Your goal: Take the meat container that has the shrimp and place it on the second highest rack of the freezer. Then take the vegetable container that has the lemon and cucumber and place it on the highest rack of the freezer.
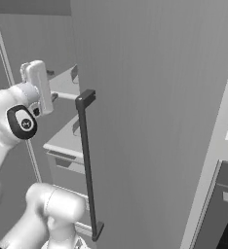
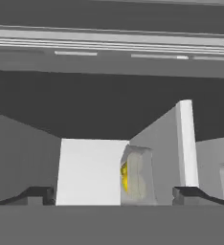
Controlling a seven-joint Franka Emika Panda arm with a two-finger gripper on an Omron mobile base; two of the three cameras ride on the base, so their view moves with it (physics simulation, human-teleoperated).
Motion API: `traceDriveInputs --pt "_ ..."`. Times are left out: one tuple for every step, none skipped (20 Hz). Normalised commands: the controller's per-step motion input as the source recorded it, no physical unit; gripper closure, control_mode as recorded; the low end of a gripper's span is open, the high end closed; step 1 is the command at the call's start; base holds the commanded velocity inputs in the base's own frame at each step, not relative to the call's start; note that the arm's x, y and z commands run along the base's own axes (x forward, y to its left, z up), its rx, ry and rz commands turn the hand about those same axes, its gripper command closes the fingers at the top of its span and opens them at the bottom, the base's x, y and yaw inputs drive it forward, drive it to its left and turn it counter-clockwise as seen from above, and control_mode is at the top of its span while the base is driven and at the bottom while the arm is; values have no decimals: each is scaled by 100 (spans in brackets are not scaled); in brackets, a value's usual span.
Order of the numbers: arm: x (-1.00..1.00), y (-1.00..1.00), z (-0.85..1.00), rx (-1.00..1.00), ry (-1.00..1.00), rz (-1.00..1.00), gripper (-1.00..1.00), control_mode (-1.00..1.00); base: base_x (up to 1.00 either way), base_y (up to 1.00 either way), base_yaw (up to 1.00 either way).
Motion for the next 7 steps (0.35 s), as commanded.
traceDriveInputs --pt "-100 0 0 0 -31 -7 -100 -100 0 0 0" --pt "-100 2 0 0 -31 -5 -100 -100 0 0 0" --pt "-100 4 0 0 -32 -5 -100 -100 0 0 0" --pt "-100 6 0 0 -32 -5 -100 -100 0 0 0" --pt "-100 6 0 0 -31 -4 -100 -100 0 0 0" --pt "-100 7 0 0 -31 -3 -100 -100 0 0 0" --pt "-100 16 -10 -1 -31 -3 -100 -100 0 0 0"
